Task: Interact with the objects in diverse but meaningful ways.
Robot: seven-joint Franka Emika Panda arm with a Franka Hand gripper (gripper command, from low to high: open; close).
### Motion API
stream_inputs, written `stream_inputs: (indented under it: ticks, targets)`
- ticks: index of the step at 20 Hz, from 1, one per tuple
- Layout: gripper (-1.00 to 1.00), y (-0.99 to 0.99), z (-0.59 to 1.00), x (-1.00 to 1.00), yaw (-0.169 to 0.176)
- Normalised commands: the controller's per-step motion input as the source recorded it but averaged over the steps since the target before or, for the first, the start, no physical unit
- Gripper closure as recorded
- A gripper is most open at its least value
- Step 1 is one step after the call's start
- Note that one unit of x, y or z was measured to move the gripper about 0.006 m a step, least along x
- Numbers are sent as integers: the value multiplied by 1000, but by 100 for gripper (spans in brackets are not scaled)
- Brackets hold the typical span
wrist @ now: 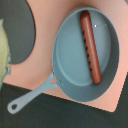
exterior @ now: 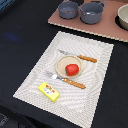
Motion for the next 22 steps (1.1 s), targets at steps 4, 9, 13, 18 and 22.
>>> stream_inputs:
  ticks: [4, 9, 13, 18, 22]
  targets:
    - [-100, -61, 622, 808, -126]
    - [-100, -77, 509, 835, -115]
    - [-100, -134, 222, 866, -103]
    - [-100, -106, 97, 926, -76]
    - [-100, -100, 11, 935, -66]
